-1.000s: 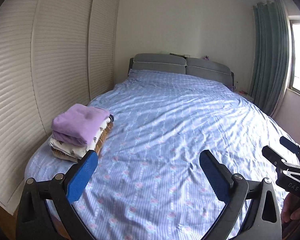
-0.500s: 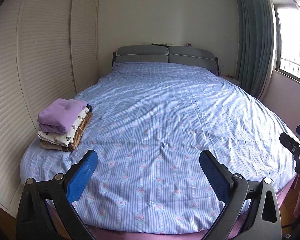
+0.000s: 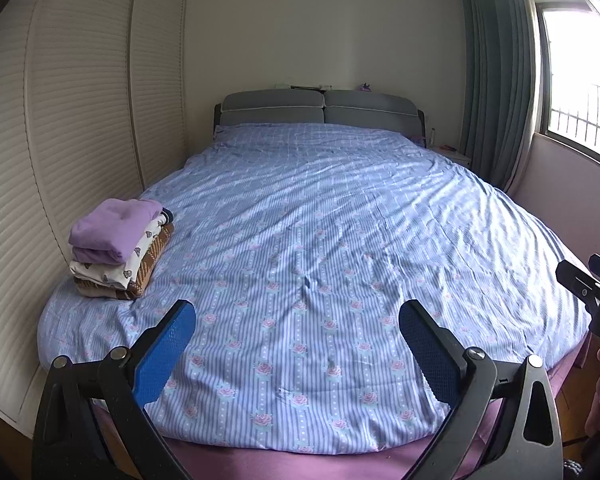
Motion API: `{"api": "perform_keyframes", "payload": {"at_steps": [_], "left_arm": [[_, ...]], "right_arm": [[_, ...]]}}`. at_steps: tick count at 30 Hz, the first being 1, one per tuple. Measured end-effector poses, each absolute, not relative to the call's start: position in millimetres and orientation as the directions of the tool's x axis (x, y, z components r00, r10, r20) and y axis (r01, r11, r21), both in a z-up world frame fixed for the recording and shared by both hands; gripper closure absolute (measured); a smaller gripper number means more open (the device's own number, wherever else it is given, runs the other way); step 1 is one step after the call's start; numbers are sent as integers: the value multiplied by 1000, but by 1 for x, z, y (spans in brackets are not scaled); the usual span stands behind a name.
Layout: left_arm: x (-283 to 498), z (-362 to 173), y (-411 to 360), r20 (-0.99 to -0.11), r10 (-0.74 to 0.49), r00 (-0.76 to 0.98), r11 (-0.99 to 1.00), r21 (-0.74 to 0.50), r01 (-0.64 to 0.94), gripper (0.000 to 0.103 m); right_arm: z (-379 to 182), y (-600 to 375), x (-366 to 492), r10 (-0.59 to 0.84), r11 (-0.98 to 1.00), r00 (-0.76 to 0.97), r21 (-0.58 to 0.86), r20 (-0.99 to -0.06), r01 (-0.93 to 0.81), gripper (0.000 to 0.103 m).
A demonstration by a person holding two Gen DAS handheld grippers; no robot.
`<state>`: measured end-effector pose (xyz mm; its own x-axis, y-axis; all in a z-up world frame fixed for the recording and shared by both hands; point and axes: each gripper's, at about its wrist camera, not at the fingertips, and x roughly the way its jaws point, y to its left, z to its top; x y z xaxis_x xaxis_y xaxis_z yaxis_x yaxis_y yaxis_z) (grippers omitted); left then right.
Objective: Fold small clothes
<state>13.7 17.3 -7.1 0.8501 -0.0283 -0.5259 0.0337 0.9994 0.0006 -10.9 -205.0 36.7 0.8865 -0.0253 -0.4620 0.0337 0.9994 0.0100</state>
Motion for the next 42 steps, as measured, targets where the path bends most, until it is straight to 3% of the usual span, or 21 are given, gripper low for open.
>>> {"api": "perform_keyframes", "payload": {"at_steps": [42], "left_arm": [[16, -10, 18, -540, -23, 841, 1000, 5, 30, 0]], "right_arm": [[33, -211, -8, -34, 999, 885, 7, -465, 41, 3]]}}
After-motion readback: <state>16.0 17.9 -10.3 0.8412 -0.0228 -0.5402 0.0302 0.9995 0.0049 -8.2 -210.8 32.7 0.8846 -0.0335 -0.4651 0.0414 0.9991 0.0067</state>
